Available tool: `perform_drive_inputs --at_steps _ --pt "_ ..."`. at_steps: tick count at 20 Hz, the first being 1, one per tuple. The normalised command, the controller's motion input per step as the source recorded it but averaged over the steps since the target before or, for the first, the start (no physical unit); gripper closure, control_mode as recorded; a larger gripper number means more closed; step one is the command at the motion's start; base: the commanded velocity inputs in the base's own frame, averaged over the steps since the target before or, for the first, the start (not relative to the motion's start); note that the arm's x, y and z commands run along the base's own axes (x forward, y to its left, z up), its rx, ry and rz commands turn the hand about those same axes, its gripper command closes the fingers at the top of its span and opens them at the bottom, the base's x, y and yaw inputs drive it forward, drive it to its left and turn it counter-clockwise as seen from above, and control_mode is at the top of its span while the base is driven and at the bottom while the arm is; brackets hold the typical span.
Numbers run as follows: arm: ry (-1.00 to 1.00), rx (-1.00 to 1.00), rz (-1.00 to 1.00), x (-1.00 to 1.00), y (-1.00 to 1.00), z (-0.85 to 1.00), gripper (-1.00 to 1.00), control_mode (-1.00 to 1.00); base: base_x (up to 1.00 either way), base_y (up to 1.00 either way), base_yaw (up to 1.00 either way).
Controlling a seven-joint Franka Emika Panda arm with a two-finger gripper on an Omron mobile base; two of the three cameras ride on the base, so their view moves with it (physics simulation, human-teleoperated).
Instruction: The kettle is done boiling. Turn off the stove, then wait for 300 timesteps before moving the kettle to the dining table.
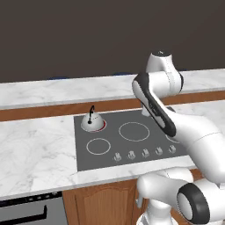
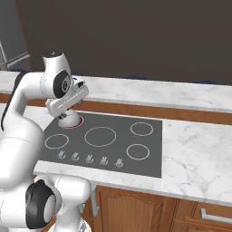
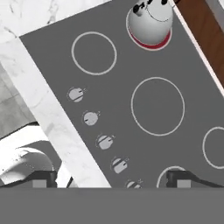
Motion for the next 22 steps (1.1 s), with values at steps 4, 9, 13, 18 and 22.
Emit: perform_drive_inputs --at_steps 4,9,13,18,22 --pt "0.00 -0.11 0.31 0.00 0.00 -0.17 -1.00 -1.00 0.00 0.00 0.00" --pt "0.00 -0.09 0.34 0.00 0.00 -0.16 -1.00 -1.00 0.00 0.00 0.00" --pt "0.00 -0.07 0.35 0.00 0.00 -0.12 -1.00 -1.00 0.00 0.00 0.00" --pt "0.00 -0.02 0.36 0.00 0.02 -0.10 -1.00 -1.00 0.00 0.00 0.00" --pt "0.00 0.00 0.35 0.00 0.06 -0.13 -1.00 -1.00 0.00 0.00 0.00"
